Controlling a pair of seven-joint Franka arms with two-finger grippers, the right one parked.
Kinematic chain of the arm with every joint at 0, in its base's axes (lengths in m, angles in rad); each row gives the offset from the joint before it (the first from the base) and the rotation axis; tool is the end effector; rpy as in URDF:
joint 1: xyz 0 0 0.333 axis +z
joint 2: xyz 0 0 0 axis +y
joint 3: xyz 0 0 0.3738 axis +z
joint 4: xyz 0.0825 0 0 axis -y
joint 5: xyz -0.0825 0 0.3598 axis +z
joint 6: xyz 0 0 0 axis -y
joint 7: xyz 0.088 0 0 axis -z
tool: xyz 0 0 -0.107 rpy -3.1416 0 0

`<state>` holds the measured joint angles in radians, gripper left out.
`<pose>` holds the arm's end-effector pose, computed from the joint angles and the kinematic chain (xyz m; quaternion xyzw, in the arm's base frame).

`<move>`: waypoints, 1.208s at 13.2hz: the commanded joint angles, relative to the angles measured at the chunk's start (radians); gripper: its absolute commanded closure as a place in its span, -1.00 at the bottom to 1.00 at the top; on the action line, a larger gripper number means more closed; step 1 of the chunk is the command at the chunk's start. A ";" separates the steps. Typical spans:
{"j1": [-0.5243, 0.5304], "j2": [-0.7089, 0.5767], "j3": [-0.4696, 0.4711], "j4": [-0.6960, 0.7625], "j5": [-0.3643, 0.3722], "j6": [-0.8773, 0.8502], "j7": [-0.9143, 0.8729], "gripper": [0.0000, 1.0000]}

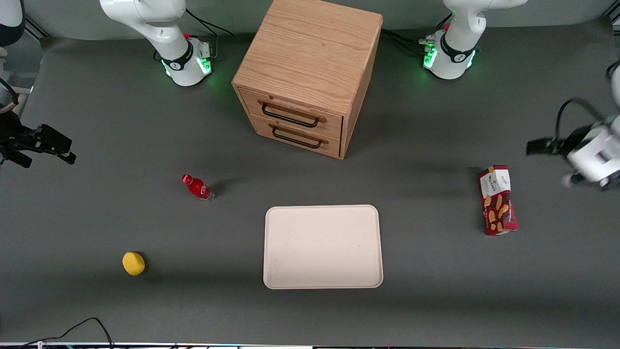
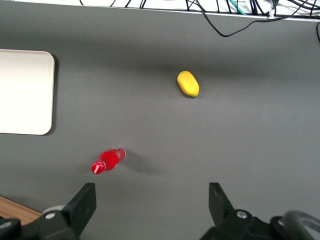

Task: Place red cookie box on tray
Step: 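Move the left gripper down over the red plaid cookie box, then close the left gripper on the cookie box and lift it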

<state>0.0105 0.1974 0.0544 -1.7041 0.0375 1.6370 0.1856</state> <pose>0.5769 0.0387 0.5185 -0.9890 0.0633 0.1336 0.0071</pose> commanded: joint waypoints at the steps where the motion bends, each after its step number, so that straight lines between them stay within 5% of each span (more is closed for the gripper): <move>1: 0.000 0.054 0.005 -0.127 -0.004 0.203 0.090 -1.00; 7: 0.009 0.201 0.061 -0.300 -0.014 0.637 0.236 -1.00; 8: 0.009 0.203 0.061 -0.328 -0.040 0.674 0.230 -0.38; 9: 0.009 0.203 0.061 -0.333 -0.106 0.678 0.232 0.60; 10: 0.009 0.203 0.061 -0.333 -0.129 0.676 0.238 1.00; 16: 0.009 0.140 0.061 -0.280 -0.166 0.565 0.232 1.00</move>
<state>0.0272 0.4046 0.1080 -2.0041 -0.0987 2.2840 0.4004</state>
